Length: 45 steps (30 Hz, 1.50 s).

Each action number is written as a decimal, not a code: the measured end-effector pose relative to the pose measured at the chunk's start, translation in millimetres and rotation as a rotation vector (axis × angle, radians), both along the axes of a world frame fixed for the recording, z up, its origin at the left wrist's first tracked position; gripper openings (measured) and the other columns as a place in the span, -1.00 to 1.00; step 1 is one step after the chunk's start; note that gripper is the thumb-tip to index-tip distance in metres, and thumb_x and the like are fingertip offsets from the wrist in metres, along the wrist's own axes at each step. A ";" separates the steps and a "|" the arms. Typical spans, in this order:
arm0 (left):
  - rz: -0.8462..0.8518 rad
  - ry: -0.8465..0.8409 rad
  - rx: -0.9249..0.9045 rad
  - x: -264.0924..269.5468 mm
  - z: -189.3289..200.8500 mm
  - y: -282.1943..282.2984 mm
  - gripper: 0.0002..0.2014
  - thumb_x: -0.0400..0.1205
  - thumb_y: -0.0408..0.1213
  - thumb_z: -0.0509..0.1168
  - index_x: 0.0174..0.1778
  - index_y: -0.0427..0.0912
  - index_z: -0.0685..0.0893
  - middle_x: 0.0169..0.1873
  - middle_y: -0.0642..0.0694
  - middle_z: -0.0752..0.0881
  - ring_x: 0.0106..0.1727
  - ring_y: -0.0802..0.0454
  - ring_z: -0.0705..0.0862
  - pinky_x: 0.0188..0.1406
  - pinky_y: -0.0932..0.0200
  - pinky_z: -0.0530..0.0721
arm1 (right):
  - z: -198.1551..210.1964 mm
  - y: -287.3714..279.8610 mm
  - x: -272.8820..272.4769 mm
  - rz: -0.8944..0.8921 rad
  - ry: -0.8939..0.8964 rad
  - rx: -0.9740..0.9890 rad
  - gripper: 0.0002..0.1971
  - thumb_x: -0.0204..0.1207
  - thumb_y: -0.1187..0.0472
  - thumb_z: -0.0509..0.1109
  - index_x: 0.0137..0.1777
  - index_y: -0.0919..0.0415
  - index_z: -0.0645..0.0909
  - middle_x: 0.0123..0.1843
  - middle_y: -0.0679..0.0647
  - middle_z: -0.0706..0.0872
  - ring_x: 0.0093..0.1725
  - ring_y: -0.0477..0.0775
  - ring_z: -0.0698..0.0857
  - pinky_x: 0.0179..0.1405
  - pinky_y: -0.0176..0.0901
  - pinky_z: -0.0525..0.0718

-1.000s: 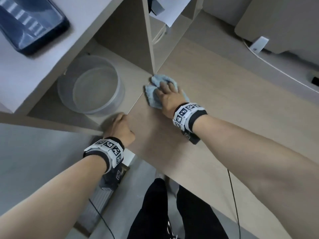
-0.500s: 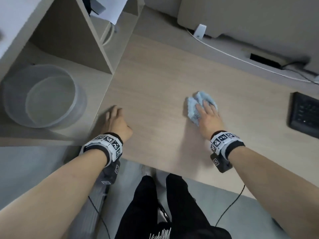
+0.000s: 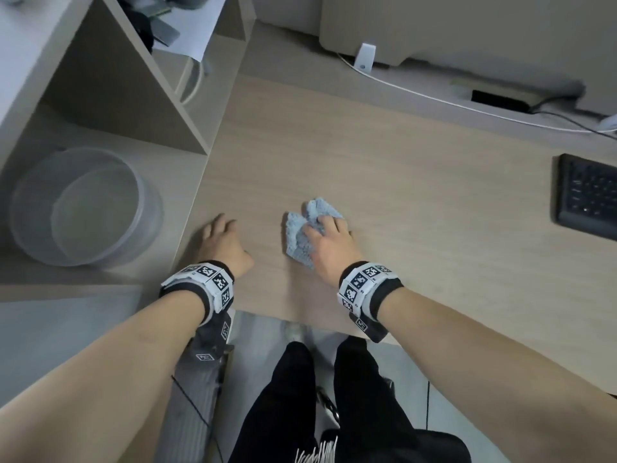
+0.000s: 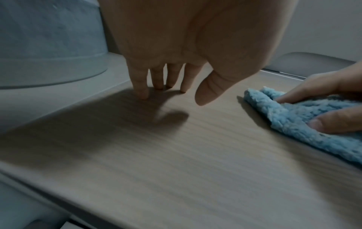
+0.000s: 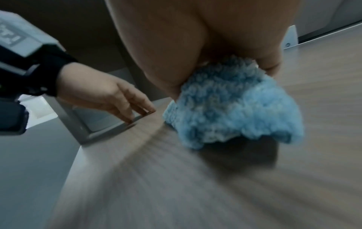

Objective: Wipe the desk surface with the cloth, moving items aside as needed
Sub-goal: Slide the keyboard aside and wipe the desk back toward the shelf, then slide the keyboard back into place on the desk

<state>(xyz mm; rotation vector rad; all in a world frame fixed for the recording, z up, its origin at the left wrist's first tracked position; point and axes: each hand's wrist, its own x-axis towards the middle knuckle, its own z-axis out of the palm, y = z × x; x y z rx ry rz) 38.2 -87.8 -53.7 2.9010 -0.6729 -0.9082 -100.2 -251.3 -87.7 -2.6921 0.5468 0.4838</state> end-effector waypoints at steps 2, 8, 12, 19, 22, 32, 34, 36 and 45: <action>0.015 0.013 -0.010 2.8 5.7 2.5 -0.36 0.54 -0.34 0.20 0.61 -0.19 0.30 0.70 -0.11 0.11 0.68 -0.15 0.10 0.61 0.08 0.11 | 5.3 -8.1 0.3 -0.047 -0.004 0.102 -0.45 0.55 0.19 0.35 0.56 0.03 0.43 0.55 0.14 0.38 0.51 0.26 0.31 0.43 0.26 0.46; 0.128 0.008 -0.056 -3.8 26.2 14.6 -0.58 0.49 -0.38 0.22 0.29 -0.31 0.53 0.40 -0.31 0.52 0.42 -0.29 0.47 0.39 -0.02 0.42 | 27.4 -7.5 31.9 -0.108 -0.123 0.268 -0.50 0.60 0.21 0.32 0.56 0.11 0.46 0.47 0.14 0.48 0.48 0.25 0.38 0.53 0.07 0.38; 0.216 0.047 -0.144 -7.3 32.4 32.3 -0.60 0.48 -0.39 0.24 0.27 -0.34 0.55 0.32 -0.35 0.56 0.35 -0.33 0.53 0.39 -0.07 0.49 | 32.5 25.7 78.6 0.003 -0.197 0.284 -0.50 0.55 0.19 0.33 0.52 0.13 0.49 0.44 0.18 0.51 0.42 0.33 0.42 0.46 0.08 0.40; 0.289 0.071 -0.156 -2.1 38.7 55.7 -0.60 0.50 -0.37 0.23 0.28 -0.29 0.53 0.28 -0.33 0.56 0.34 -0.33 0.52 0.39 -0.06 0.48 | 22.4 54.7 96.2 0.168 -0.142 0.355 -0.48 0.54 0.11 0.40 0.50 0.22 0.53 0.52 0.24 0.50 0.47 0.44 0.42 0.38 0.29 0.53; 0.261 0.055 -0.199 -5.0 41.4 40.2 -0.64 0.50 -0.39 0.21 0.23 -0.32 0.55 0.26 -0.36 0.59 0.31 -0.35 0.55 0.35 -0.08 0.52 | 31.9 34.2 79.9 0.140 -0.161 0.314 -0.53 0.54 0.23 0.38 0.46 0.27 0.54 0.49 0.28 0.52 0.41 0.43 0.47 0.40 0.18 0.48; -0.057 0.077 -0.174 -50.7 51.1 -135.6 -0.60 0.61 -0.22 0.19 0.36 -0.21 0.55 0.32 -0.29 0.62 0.34 -0.31 0.59 0.32 -0.08 0.56 | 67.2 -148.5 -53.9 -0.301 -0.138 0.187 -0.51 0.64 0.08 0.33 0.55 0.18 0.46 0.52 0.19 0.51 0.48 0.28 0.47 0.47 0.04 0.38; -0.111 0.137 -0.196 -80.2 52.2 -193.3 -0.56 0.61 -0.18 0.19 0.43 -0.13 0.51 0.37 -0.21 0.62 0.37 -0.27 0.58 0.37 -0.04 0.54 | 75.8 -206.6 -108.4 -0.444 -0.152 0.160 -0.52 0.64 0.11 0.34 0.54 0.20 0.46 0.52 0.21 0.51 0.49 0.28 0.48 0.44 0.01 0.38; -0.150 0.204 -0.228 -109.9 51.6 -246.5 -0.57 0.63 -0.17 0.21 0.44 -0.15 0.49 0.35 -0.19 0.64 0.35 -0.23 0.60 0.36 0.01 0.53 | 82.5 -261.2 -163.4 -0.576 -0.161 0.133 -0.53 0.64 0.12 0.34 0.52 0.22 0.48 0.50 0.23 0.53 0.47 0.29 0.50 0.40 0.00 0.42; -0.197 0.309 -0.257 -300.2 34.3 -500.5 -0.51 0.62 -0.10 0.30 0.45 -0.20 0.50 0.34 -0.19 0.65 0.34 -0.22 0.61 0.39 0.01 0.52 | 85.3 -487.3 -443.8 -1.162 -0.153 0.050 -0.49 0.62 -0.03 0.36 0.45 0.28 0.54 0.40 0.27 0.65 0.39 0.28 0.61 0.35 -0.02 0.51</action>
